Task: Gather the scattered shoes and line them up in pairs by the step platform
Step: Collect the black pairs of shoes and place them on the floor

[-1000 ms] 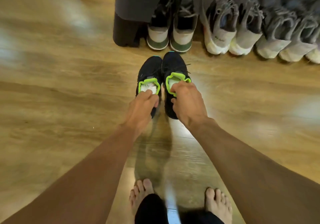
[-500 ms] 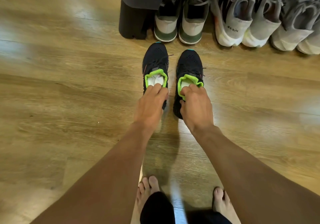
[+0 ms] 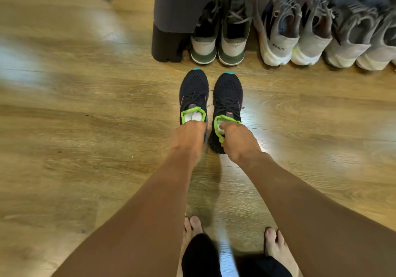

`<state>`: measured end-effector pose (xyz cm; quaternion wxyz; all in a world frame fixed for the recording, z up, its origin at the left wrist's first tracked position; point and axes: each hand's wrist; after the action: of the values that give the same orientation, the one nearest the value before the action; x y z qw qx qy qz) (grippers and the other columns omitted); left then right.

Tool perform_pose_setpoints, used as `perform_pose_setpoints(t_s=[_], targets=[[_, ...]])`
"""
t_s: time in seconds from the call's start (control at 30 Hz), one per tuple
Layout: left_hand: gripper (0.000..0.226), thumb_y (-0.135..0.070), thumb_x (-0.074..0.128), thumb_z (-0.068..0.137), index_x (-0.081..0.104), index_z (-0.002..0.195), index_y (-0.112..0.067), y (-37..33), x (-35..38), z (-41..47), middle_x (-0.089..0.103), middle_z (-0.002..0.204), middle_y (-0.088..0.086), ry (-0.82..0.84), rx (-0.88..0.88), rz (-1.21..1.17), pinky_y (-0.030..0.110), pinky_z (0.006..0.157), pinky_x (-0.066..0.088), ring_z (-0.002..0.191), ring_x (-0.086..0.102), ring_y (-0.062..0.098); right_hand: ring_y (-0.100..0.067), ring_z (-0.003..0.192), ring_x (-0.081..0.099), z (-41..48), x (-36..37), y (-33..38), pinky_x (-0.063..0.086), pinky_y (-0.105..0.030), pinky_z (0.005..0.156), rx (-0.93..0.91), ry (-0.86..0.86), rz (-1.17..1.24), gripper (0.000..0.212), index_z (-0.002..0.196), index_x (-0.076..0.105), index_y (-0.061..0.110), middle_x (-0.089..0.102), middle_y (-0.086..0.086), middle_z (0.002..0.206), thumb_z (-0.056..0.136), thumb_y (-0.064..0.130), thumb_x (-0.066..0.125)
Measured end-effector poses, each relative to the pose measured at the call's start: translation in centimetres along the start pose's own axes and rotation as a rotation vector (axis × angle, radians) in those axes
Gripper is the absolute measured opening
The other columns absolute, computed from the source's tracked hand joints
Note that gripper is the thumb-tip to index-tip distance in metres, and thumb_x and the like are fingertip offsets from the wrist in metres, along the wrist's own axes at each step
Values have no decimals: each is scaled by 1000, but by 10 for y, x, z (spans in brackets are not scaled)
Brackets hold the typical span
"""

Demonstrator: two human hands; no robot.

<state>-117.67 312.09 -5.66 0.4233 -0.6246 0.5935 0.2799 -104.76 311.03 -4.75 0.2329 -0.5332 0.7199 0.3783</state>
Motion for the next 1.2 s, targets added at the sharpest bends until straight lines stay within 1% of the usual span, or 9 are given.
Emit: perform_pose_setpoints(t_s=[0.2,0.33,0.4,0.5,0.6,0.7,0.87,1.0,1.2], targets=[[32,-12,55,91,57,123,-19,-19,-29,-14,61,112,10,103,-106,-21,32,70,42,103,59,29,-33,109,53,-18,-43,13,50,-39,83,-28,-16,26,45,123,52,7,54,-15,120,81,-8,55],[31,-7,53,89,60,118,-15,-39,-67,-25,62,113,12,20,-61,-103,36,72,45,104,59,31,-34,108,53,-38,-81,21,47,-39,79,-36,-56,58,38,120,51,5,53,-16,119,84,-5,53],[29,-7,54,89,60,117,-13,-50,-95,-29,61,115,11,-19,-46,-135,40,80,50,105,57,30,-33,109,53,-53,-104,24,47,-40,80,-40,-85,73,37,123,49,8,52,-14,121,87,-1,53],[29,-12,53,91,58,120,-15,-65,-148,-41,58,120,11,-55,-48,-187,44,91,48,111,54,31,-33,113,51,-81,-153,30,47,-40,85,-36,-138,109,41,129,48,10,52,-12,126,88,4,53],[31,-15,51,92,58,121,-18,-84,-213,-65,59,121,11,-121,-28,-197,43,91,48,112,54,32,-33,113,53,-119,-215,37,46,-38,84,-43,-210,142,44,127,50,13,55,-13,126,85,-1,50],[30,-13,50,90,59,118,-19,-117,-286,-105,58,120,11,-211,41,-139,44,86,49,111,54,33,-35,113,53,-168,-283,45,43,-37,79,-97,-315,109,41,125,51,12,54,-13,124,85,0,51],[29,-15,53,90,59,119,-17,-183,-413,-181,58,123,10,-282,127,-104,44,97,45,116,53,30,-35,115,51,-270,-406,48,44,-41,85,-150,-430,98,42,129,49,12,50,-13,126,88,5,50],[30,-20,56,89,61,119,-21,-242,-519,-259,59,123,8,-407,226,-36,40,90,44,114,54,31,-34,110,53,-377,-502,43,49,-44,82,-196,-573,106,40,124,52,14,52,-12,124,86,6,55],[30,-27,59,90,61,119,-20,-344,-643,-371,61,122,7,-556,581,-49,39,92,44,112,56,27,-32,119,49,-553,-612,7,44,-42,93,-124,-893,165,49,133,49,19,50,-8,132,85,9,51]])
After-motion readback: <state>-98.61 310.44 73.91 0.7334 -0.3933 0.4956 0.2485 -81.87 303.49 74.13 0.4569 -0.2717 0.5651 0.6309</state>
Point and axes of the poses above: each hand's wrist, its own z-axis towards the middle knuckle, its own x-axis out of the palm, y = z × x
